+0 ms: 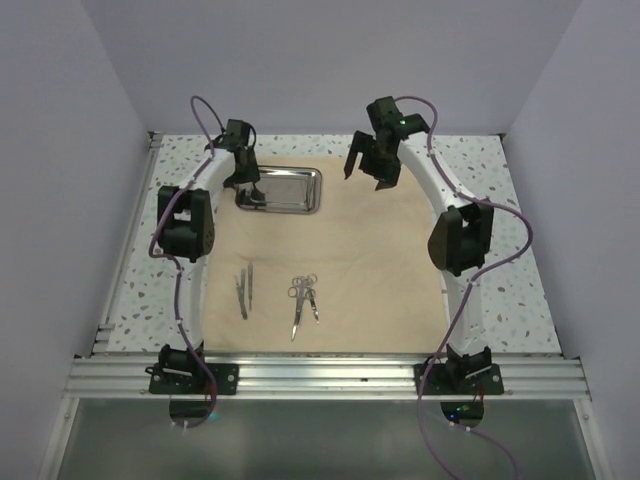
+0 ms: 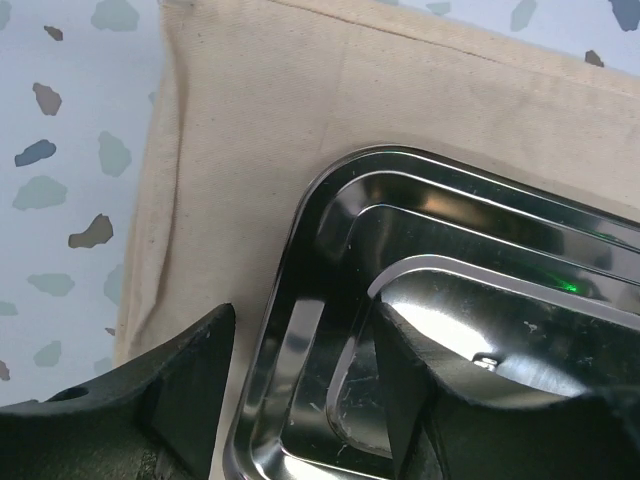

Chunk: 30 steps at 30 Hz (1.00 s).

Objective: Open and lay out the surgical kit
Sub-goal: Adjust the container in the surgical kit.

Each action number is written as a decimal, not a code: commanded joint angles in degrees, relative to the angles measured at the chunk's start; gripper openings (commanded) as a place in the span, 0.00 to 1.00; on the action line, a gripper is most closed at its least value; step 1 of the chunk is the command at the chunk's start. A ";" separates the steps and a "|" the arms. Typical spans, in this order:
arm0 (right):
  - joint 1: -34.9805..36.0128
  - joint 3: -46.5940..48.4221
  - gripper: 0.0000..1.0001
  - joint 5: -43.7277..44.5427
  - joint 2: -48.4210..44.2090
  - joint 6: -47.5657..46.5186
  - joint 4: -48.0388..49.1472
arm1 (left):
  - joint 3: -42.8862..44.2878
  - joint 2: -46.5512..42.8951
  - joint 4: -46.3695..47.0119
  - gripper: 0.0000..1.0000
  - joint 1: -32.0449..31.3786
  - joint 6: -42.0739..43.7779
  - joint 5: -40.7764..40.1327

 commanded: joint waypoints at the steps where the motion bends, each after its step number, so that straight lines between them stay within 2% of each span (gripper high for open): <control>1: -0.08 3.12 0.89 -0.31 1.35 -1.97 -1.76 | -0.17 -0.18 2.11 0.61 0.10 1.64 3.45; 9: 0.01 6.45 0.89 -4.25 5.48 0.05 2.99 | -0.54 -0.01 1.33 0.52 -1.39 3.84 7.41; 17: 1.41 7.86 0.90 -8.48 9.61 3.47 12.57 | -4.58 -3.35 0.72 0.52 -3.06 3.58 9.35; 22: 4.39 11.82 0.90 -8.57 13.73 4.09 14.07 | -8.44 -6.42 0.10 0.52 -4.38 2.96 9.88; 30: 7.12 11.38 0.88 -5.85 16.64 3.13 15.92 | -11.79 -9.94 0.71 0.53 -5.44 2.87 9.53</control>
